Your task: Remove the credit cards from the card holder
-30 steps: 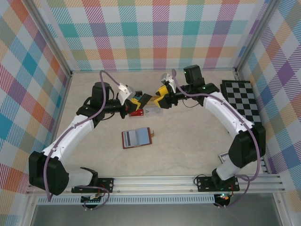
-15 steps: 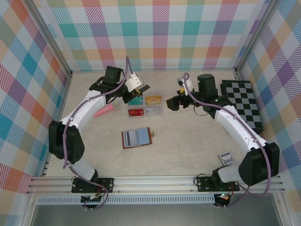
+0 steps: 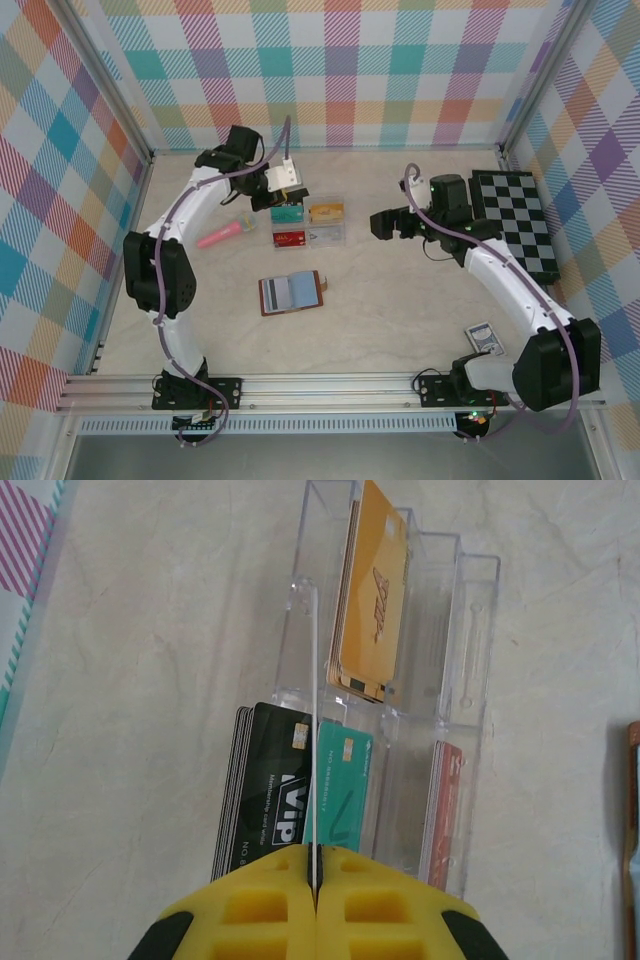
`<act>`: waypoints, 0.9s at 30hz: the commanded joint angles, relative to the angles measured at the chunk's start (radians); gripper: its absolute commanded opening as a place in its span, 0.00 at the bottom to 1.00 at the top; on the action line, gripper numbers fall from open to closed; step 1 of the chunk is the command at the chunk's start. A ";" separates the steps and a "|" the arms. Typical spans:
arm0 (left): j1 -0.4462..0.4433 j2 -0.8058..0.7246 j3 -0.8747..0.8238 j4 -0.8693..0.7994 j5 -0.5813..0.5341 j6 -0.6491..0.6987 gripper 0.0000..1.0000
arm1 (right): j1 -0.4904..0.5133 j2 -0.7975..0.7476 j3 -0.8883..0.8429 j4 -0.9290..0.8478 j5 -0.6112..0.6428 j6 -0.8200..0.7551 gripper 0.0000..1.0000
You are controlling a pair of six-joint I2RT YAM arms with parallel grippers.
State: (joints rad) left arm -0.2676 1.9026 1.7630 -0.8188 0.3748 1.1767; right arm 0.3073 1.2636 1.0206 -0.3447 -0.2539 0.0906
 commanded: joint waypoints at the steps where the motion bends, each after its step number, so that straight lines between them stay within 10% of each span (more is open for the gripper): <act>1: 0.013 0.039 0.046 -0.075 -0.010 0.079 0.00 | -0.002 -0.038 -0.023 -0.002 -0.010 0.038 1.00; 27: 0.013 0.123 0.104 -0.034 -0.114 0.108 0.02 | -0.002 -0.114 -0.048 -0.036 -0.021 0.045 1.00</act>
State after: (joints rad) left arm -0.2657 2.0068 1.8370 -0.8604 0.2661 1.2705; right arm 0.3073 1.1763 0.9829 -0.3756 -0.2623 0.1242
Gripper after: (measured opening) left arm 0.040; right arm 0.997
